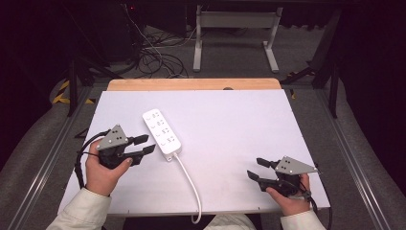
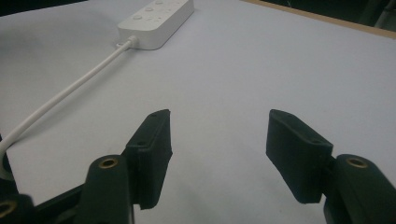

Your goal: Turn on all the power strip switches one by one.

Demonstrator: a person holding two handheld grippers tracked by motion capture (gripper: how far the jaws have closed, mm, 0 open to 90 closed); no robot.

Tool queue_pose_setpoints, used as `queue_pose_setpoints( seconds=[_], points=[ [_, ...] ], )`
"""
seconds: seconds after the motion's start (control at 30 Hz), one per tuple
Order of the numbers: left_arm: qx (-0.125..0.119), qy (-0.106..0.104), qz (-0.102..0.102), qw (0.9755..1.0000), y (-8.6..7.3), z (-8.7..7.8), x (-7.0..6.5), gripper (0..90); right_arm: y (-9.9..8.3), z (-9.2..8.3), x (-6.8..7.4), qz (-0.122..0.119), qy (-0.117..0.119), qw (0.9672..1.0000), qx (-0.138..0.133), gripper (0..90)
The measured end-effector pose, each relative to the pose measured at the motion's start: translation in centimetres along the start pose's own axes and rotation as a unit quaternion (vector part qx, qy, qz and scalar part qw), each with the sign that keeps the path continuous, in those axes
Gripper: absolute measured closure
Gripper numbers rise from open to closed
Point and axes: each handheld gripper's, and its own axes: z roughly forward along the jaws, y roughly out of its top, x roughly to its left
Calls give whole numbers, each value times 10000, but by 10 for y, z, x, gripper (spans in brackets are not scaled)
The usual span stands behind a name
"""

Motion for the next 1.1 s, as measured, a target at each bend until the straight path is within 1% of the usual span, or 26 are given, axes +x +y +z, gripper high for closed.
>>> queue_pose_setpoints(
  seconds=[0.03,0.07,0.1,0.13,0.2,0.3,0.33,0.37,0.43,0.53,0.57,0.6,0.63,0.67,0.7,0.73,0.77,0.83,0.87,0.9,0.93,1.0,1.03,1.07,1.1],
  points=[
    [25,-44,6,10000,1,2,1,589,0,0,0,3,1,10000,-2,412],
    [25,-44,6,10000,1,2,1,614,0,0,0,1,2,10000,-1,417],
    [68,-42,-17,10000,2,3,1,614,0,0,0,1,2,10000,-1,417],
    [89,-51,-34,9999,3,5,1,672,0,0,0,-12,21,10000,12,424],
    [127,-80,-87,9998,5,8,2,712,0,0,0,-6,36,10000,15,428],
    [160,-183,-175,9996,6,14,4,793,0,0,0,-7,51,10000,19,433],
    [209,-253,-204,9993,8,18,5,823,0,0,0,8,57,10000,21,434],
    [209,-253,-204,9993,8,18,5,851,0,0,0,8,57,10000,21,434],
    [259,-322,-219,9989,10,23,6,894,0,1,0,8,65,10000,36,436],
    [338,-329,-206,9987,13,31,7,896,0,1,0,6,68,10000,35,437],
    [399,-357,-247,9983,13,34,6,896,0,1,0,12,71,10000,34,437],
    [432,-350,-206,9982,14,36,7,897,0,1,0,13,73,10000,35,437],
    [479,-381,-262,9978,14,39,7,897,-1,1,0,15,72,10000,35,437],
    [514,-346,-240,9978,15,41,7,897,-1,1,0,15,72,10000,35,437],
    [573,-355,-245,9974,15,44,8,897,-1,1,0,21,76,10000,38,437],
    [638,-305,-287,9971,15,48,10,897,-1,1,0,23,78,10000,38,437],
    [638,-305,-287,9971,15,48,10,897,-1,1,0,24,79,10000,38,437],
    [738,-308,-381,9961,14,54,12,897,-1,1,0,26,85,10000,40,437],
    [831,-277,-407,9953,14,59,15,897,-1,1,0,26,85,10000,43,437],
    [831,-277,-407,9953,14,59,15,897,-1,1,0,25,86,9999,45,436],
    [897,-258,-410,9948,14,62,16,897,-1,1,0,25,86,9999,45,436],
    [1007,-237,-504,9934,13,69,19,897,-1,1,-1,15,91,9999,55,436],
    [1007,-237,-504,9934,13,69,19,897,-1,1,-1,12,88,9999,63,436],
    [1058,-231,-524,9927,13,71,20,897,-1,1,-1,10,90,9999,65,436],
    [1140,-153,-486,9922,13,74,23,897,-1,1,-1,6,90,9999,68,436]
  ],
)
